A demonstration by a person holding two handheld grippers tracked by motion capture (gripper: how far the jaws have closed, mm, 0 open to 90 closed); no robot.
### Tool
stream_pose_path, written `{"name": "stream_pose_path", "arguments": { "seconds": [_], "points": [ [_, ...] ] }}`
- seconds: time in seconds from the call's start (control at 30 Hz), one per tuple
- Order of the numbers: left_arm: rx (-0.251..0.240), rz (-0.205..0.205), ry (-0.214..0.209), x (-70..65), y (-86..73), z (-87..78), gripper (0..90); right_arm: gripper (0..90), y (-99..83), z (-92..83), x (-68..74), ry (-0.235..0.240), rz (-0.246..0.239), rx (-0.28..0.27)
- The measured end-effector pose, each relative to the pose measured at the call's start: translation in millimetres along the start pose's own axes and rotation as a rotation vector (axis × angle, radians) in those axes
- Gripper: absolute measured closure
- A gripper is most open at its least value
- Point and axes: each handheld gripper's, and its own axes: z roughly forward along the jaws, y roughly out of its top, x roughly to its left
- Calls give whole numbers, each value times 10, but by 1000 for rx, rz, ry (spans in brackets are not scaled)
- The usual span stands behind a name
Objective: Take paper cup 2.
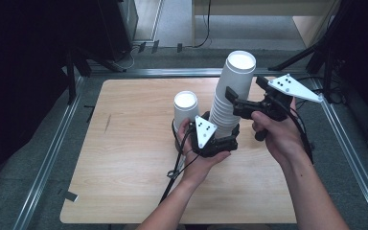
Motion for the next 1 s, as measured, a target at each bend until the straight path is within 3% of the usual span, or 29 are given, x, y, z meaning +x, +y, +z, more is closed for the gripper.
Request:
{"name": "stream_pose_path", "arguments": {
  "seconds": [0.1, 0.2, 0.43, 0.7, 1.0],
  "points": [
    [-5, 0, 11, -13, 7, 30, 37, 0, -5, 38, 2, 5, 7, 2],
    [-10, -6, 17, -21, 6, 54, 37, 0, -25, 80, 9, 8, -20, 25],
    [-12, 15, 40, -31, -4, 98, 37, 0, -46, 164, -15, 56, -44, 82],
    [-17, 66, 85, -78, 36, 145, 51, 84, -61, 201, -9, 44, -36, 63],
    [-14, 69, 87, -77, 43, 142, 64, 111, -60, 203, 23, 34, -37, 43]
  ]
}}
